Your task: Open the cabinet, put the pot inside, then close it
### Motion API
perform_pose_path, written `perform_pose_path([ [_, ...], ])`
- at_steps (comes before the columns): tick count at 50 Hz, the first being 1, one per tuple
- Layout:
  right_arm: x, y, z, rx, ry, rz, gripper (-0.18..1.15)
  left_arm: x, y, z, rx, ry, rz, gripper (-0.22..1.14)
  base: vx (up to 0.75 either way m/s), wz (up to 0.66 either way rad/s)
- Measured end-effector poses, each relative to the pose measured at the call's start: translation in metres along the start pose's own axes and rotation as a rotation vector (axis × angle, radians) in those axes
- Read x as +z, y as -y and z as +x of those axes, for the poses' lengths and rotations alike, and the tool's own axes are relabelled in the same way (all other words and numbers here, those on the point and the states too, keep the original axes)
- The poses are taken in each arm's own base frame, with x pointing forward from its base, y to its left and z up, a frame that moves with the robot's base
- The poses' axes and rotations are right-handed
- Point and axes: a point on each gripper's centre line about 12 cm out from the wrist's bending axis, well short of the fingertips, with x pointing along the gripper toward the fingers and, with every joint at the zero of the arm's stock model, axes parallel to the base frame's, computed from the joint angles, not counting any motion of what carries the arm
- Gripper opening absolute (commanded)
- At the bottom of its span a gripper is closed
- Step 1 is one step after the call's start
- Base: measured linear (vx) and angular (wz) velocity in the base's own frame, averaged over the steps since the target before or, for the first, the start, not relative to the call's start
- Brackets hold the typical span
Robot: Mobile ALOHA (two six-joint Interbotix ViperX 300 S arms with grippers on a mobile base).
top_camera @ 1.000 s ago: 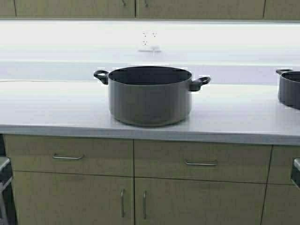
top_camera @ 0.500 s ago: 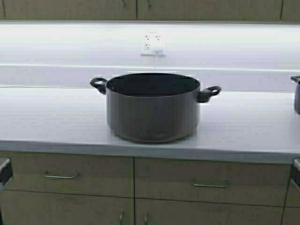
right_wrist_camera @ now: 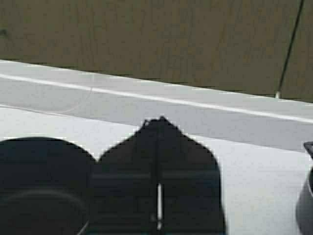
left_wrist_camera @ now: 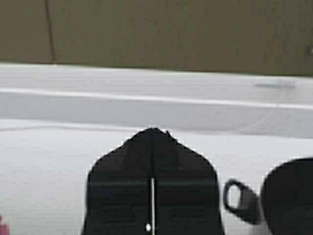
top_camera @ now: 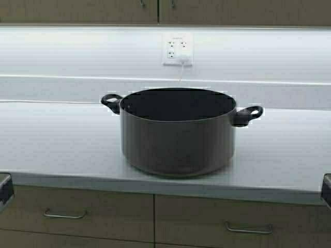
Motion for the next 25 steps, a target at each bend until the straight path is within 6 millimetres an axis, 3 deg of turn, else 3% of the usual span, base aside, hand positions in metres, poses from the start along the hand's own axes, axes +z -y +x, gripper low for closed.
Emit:
perform_pose_path([
  [5, 0.004, -0.022, 0.001, 0.109, 0.010, -0.033, 0.75, 0.007, 0.017, 0.000, -0.088, 0.048, -0.010, 0.75, 0.20, 0.08],
  [7, 0.006, -0.031, 0.001, 0.157, 0.017, -0.058, 0.93, 0.008, 0.023, -0.001, -0.120, 0.055, -0.010, 1.01, 0.17, 0.06],
  [9, 0.009, -0.038, 0.001, 0.189, 0.025, -0.052, 1.06, 0.010, 0.028, -0.001, -0.151, 0.062, -0.008, 1.11, 0.17, 0.06],
  [11, 0.013, -0.046, 0.002, 0.225, 0.033, -0.035, 1.10, 0.010, 0.035, -0.001, -0.188, 0.060, -0.004, 1.09, 0.16, 0.06],
  [15, 0.020, -0.058, 0.006, 0.278, 0.039, 0.023, 1.03, 0.008, 0.052, 0.002, -0.271, 0.044, 0.008, 0.99, 0.14, 0.06],
  [25, 0.031, -0.100, 0.035, 0.412, 0.056, 0.065, 1.04, -0.005, 0.097, 0.029, -0.426, -0.043, 0.029, 1.02, 0.09, 0.04],
])
